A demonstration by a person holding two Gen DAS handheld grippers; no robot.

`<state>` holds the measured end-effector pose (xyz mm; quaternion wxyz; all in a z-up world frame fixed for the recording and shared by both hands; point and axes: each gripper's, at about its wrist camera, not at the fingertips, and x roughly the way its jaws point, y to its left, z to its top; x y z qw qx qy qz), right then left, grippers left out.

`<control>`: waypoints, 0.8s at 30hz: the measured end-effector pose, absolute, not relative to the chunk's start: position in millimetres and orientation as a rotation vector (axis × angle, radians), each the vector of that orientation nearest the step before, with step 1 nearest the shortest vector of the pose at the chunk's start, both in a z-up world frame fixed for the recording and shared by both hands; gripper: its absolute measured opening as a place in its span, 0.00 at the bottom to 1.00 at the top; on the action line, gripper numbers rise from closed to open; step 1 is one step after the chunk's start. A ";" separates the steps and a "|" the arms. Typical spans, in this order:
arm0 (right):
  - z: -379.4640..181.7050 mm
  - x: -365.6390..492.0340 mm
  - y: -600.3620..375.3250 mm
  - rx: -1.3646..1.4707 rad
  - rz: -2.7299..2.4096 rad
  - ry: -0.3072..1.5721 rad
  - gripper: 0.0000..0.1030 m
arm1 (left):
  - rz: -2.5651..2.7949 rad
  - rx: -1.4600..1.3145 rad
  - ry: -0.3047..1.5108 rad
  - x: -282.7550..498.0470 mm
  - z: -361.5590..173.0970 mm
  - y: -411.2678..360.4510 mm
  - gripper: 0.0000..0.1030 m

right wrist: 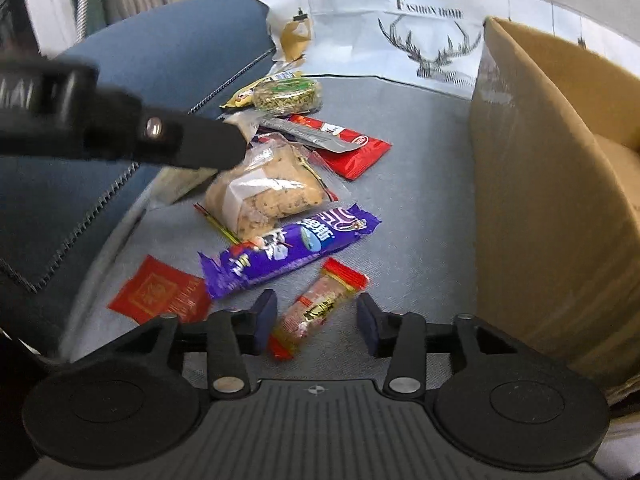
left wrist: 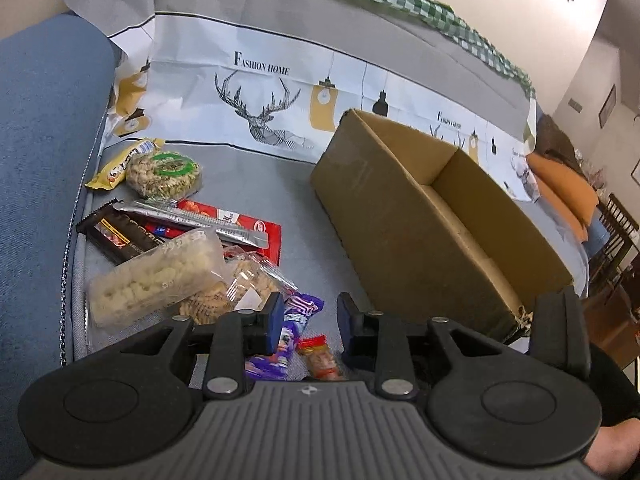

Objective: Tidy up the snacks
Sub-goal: 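Grasp the purple candy bar with the left tool while the right tool grasps the red candy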

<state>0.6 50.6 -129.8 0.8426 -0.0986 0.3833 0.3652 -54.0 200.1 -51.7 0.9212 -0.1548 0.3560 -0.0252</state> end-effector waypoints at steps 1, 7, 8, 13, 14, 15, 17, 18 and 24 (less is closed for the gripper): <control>-131.9 0.0 49.2 -0.213 0.776 0.794 0.46 | -0.056 -0.311 0.739 -52.8 -52.4 198.7 0.32; -127.3 0.3 48.2 -0.251 0.803 0.780 0.20 | -0.054 -0.328 0.790 -41.4 -62.0 200.9 0.32; -126.9 -0.1 47.7 -0.251 0.809 0.781 0.19 | -0.051 -0.339 0.796 -40.1 -63.4 201.8 0.32; -123.9 -0.5 46.9 -0.230 0.838 0.806 0.18 | -0.047 -0.348 0.833 -33.7 -67.4 200.1 0.32; -123.2 -1.4 46.1 -0.226 0.844 0.808 0.18 | -0.045 -0.344 0.842 -32.4 -68.3 199.0 0.32; -122.2 -3.1 45.9 -0.224 0.847 0.810 0.18 | -0.044 -0.339 0.856 -30.5 -69.8 197.9 0.32; -121.8 -4.7 45.3 -0.224 0.853 0.817 0.18 | -0.037 -0.331 0.881 -26.1 -72.6 195.1 0.32; -122.2 -3.8 45.0 -0.225 0.854 0.823 0.18 | -0.033 -0.325 0.897 -23.3 -74.7 193.8 0.32; -126.2 -3.4 45.1 -0.227 0.859 0.851 0.19 | 0.003 -0.286 0.973 -9.0 -89.3 186.7 0.35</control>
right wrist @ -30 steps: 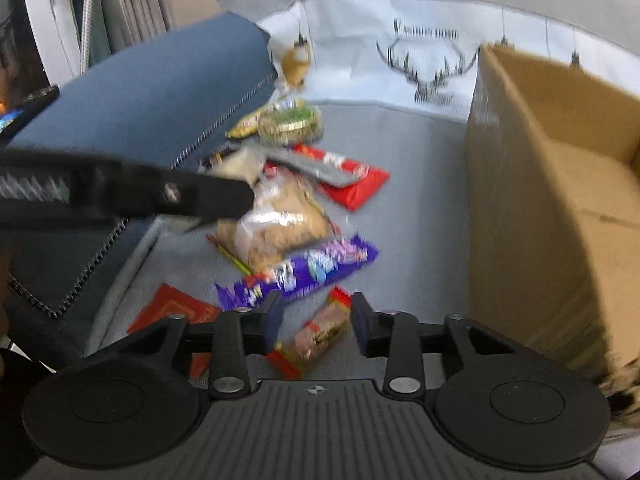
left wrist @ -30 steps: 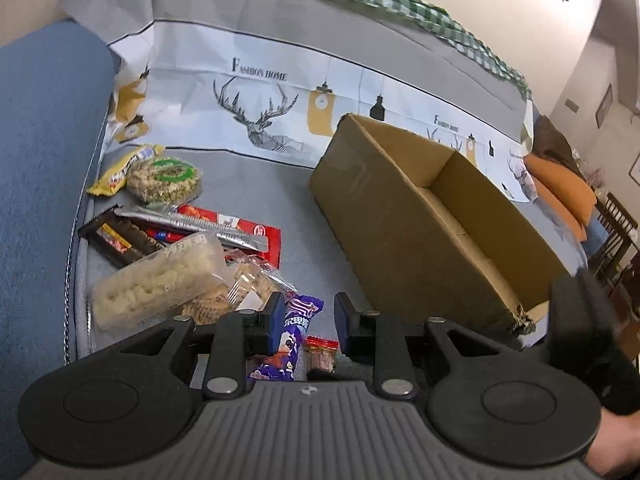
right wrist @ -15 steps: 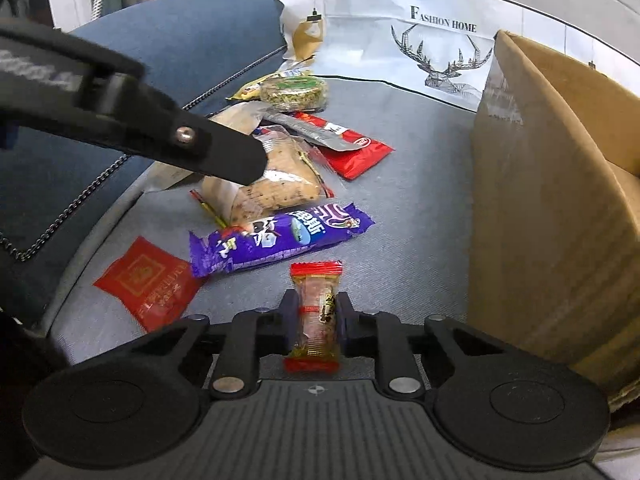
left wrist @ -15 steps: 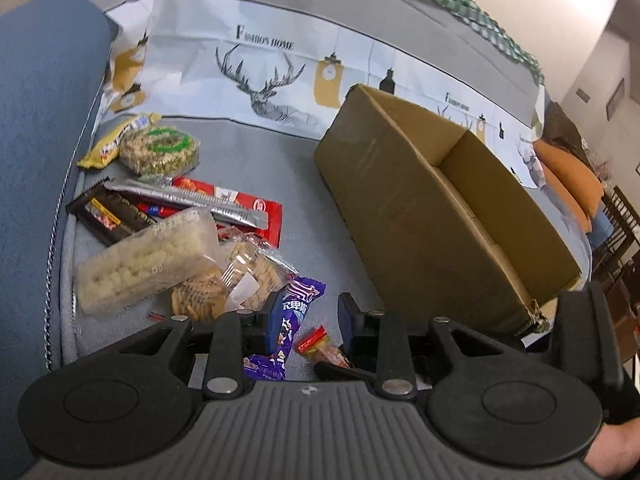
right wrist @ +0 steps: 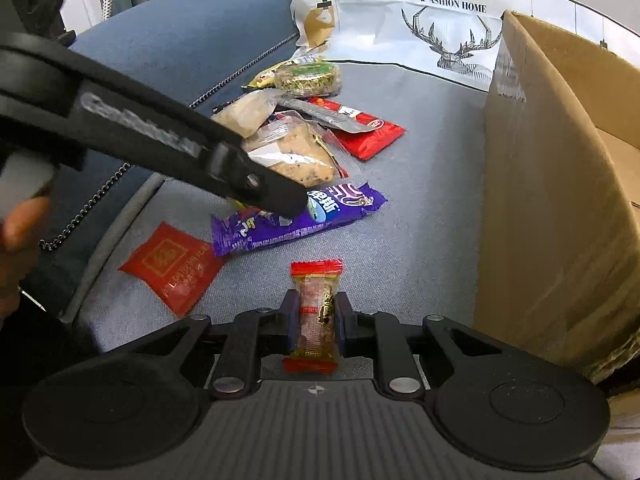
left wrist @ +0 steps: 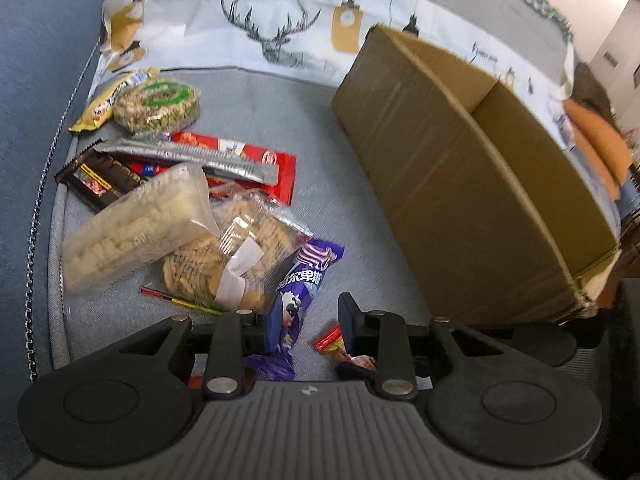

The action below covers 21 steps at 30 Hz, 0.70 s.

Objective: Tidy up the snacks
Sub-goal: 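Grasp the purple candy bar with the left tool while the right tool grasps the red candy, then lift the purple candy bar with the left tool while the right tool carries the red candy to the box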

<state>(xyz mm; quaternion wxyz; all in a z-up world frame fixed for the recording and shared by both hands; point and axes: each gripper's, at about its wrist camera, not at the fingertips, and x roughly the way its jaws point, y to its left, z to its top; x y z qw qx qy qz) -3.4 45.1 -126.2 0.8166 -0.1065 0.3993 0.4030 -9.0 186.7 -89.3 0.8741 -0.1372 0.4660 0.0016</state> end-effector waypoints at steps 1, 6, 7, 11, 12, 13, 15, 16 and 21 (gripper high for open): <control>-126.7 -3.2 45.1 -0.228 0.861 0.851 0.19 | 0.015 -0.276 0.987 -6.3 -92.2 185.3 0.39; -128.0 -2.9 44.0 -0.225 0.866 0.856 0.20 | 0.027 -0.207 1.048 6.2 -106.1 173.3 0.41; -128.1 -3.1 43.8 -0.225 0.867 0.856 0.20 | 0.032 -0.189 1.057 8.4 -108.5 170.7 0.41; -128.3 -2.7 43.1 -0.225 0.869 0.858 0.20 | 0.043 -0.143 1.061 12.5 -113.1 164.4 0.29; -128.2 -2.9 43.4 -0.226 0.869 0.857 0.20 | 0.042 -0.137 1.064 13.0 -113.8 163.7 0.25; -128.5 -2.9 43.4 -0.227 0.869 0.857 0.20 | 0.039 -0.132 1.065 12.8 -114.0 163.2 0.23; -128.6 -3.4 44.5 -0.230 0.870 0.855 0.20 | 0.035 -0.128 1.060 11.4 -112.2 162.9 0.19; -129.3 -3.7 44.4 -0.234 0.870 0.853 0.20 | 0.027 -0.128 1.051 9.7 -110.0 162.6 0.18; -126.8 -6.8 45.1 -0.240 0.868 0.834 0.18 | -0.003 -0.156 1.007 -0.4 -100.5 165.3 0.18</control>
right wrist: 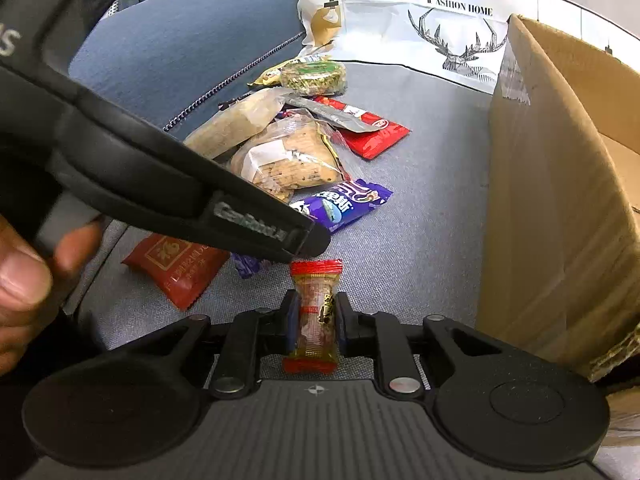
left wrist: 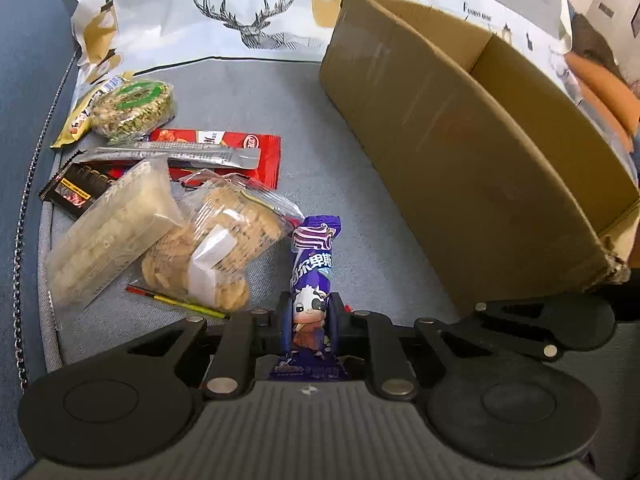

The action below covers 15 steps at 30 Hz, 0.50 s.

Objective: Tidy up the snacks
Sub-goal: 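Lift the purple candy bar with the left tool while the right tool carries the red candy to the box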

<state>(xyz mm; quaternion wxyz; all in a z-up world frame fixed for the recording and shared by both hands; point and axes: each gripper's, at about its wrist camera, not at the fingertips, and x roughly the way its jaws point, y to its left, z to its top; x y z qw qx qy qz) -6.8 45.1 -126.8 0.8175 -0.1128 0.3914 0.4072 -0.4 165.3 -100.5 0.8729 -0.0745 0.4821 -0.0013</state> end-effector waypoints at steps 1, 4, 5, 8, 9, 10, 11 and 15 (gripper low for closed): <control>-125.8 -7.8 44.8 -0.243 0.867 0.826 0.18 | 0.000 -0.159 1.008 -1.6 -100.2 166.4 0.18; -125.3 -9.0 43.7 -0.251 0.861 0.821 0.18 | 0.014 -0.159 1.035 -1.7 -103.4 169.2 0.18; -126.2 -8.7 43.9 -0.255 0.860 0.829 0.18 | 0.021 -0.154 1.048 -1.3 -105.3 169.5 0.18; -128.5 -8.1 44.1 -0.265 0.856 0.838 0.18 | 0.032 -0.134 1.079 0.9 -110.5 167.5 0.19; -128.1 -9.0 44.0 -0.267 0.857 0.837 0.18 | 0.033 -0.126 1.086 2.0 -111.6 165.9 0.19; -128.2 -9.1 44.0 -0.268 0.857 0.836 0.18 | 0.034 -0.117 1.089 2.7 -112.1 164.3 0.19; -128.2 -9.5 43.8 -0.269 0.856 0.836 0.18 | 0.034 -0.111 1.089 3.1 -112.8 163.3 0.19; -128.1 -9.4 43.8 -0.268 0.856 0.836 0.18 | 0.034 -0.104 1.089 4.2 -113.5 162.1 0.19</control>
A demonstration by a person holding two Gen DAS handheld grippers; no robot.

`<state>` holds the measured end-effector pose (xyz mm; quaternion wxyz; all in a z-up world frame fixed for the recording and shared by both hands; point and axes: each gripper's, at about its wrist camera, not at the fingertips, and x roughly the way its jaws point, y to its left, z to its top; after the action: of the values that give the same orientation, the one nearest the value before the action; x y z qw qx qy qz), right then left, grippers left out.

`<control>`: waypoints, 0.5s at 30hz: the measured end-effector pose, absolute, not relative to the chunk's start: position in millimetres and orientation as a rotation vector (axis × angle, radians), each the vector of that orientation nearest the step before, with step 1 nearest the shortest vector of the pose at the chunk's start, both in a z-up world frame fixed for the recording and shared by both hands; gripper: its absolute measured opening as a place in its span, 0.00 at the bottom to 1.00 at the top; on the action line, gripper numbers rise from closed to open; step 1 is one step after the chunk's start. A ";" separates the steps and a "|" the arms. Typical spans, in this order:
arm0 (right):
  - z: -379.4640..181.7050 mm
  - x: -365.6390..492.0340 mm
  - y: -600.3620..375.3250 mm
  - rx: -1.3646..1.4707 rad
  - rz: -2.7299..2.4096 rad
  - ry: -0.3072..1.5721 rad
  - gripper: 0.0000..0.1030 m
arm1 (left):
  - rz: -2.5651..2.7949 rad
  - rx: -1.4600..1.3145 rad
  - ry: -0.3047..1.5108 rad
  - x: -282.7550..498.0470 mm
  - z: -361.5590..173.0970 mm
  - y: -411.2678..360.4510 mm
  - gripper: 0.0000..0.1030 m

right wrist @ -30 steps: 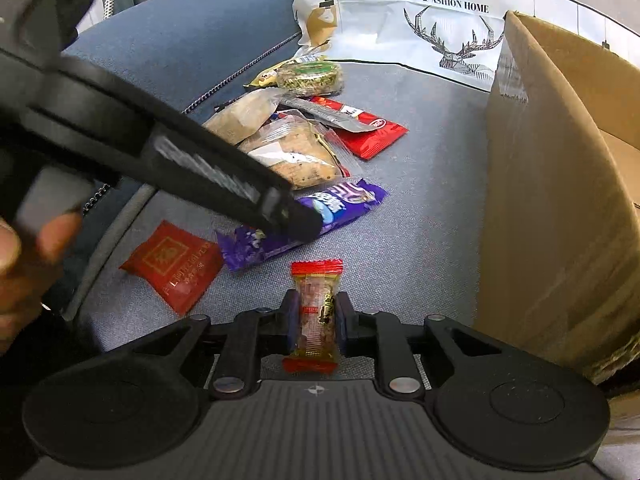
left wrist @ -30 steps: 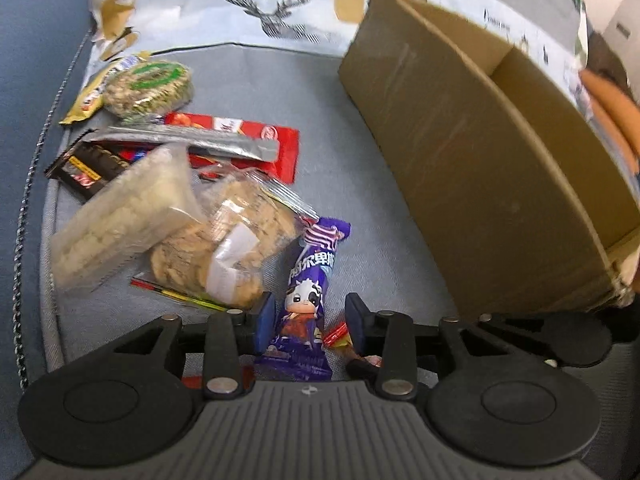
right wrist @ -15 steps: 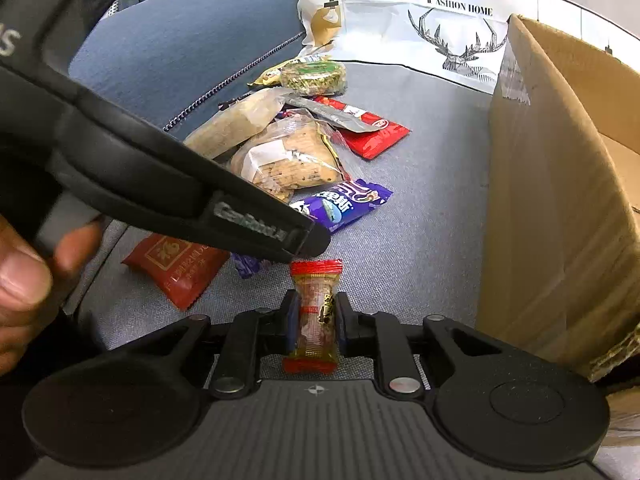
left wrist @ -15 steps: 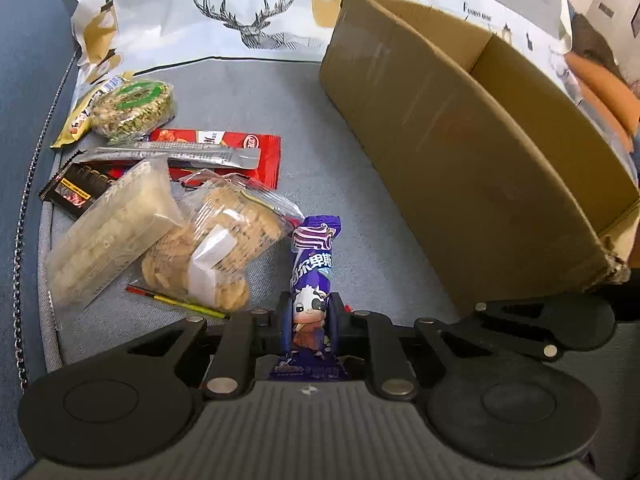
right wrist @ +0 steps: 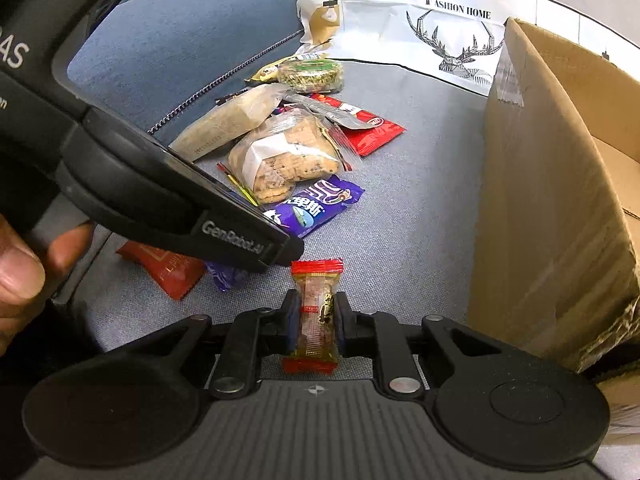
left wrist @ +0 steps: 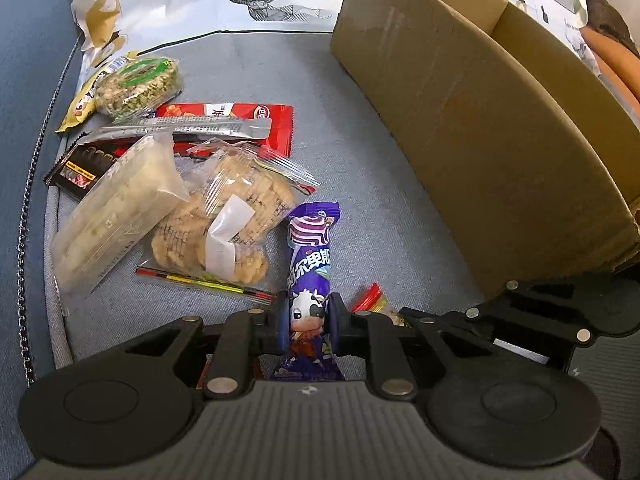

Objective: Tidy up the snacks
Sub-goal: 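Lift the purple candy bar with the left tool while the right tool carries the red candy to the box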

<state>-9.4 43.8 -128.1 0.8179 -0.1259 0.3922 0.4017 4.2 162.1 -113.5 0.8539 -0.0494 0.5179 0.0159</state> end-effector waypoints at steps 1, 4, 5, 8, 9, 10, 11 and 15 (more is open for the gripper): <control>-128.2 -9.4 44.0 -0.270 0.856 0.835 0.18 | 0.032 -0.107 1.090 4.5 -113.6 162.7 0.19; -128.3 -8.8 44.6 -0.273 0.857 0.834 0.18 | 0.035 -0.115 1.088 4.0 -112.9 164.2 0.19; -128.4 -8.9 44.7 -0.274 0.857 0.833 0.18 | 0.034 -0.116 1.087 3.9 -112.6 164.2 0.18; -128.3 -10.1 44.3 -0.278 0.856 0.830 0.18 | 0.038 -0.109 1.076 3.5 -110.7 163.7 0.17; -128.2 -10.2 44.0 -0.279 0.856 0.829 0.18 | 0.037 -0.107 1.064 2.7 -109.0 162.8 0.17; -128.0 -10.3 43.9 -0.279 0.854 0.827 0.18 | 0.030 -0.109 1.042 0.9 -105.6 161.8 0.17; -127.4 -10.2 43.4 -0.277 0.851 0.825 0.18 | 0.019 -0.115 1.014 -1.5 -101.5 161.1 0.17; -122.4 -12.3 40.2 -0.256 0.854 0.796 0.17 | -0.001 -0.149 0.902 -14.1 -83.1 161.2 0.17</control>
<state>-12.3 40.2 -122.4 0.8267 -0.1207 0.3745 0.4021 -14.1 161.2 -83.1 0.8973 -0.0720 0.4354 -0.0006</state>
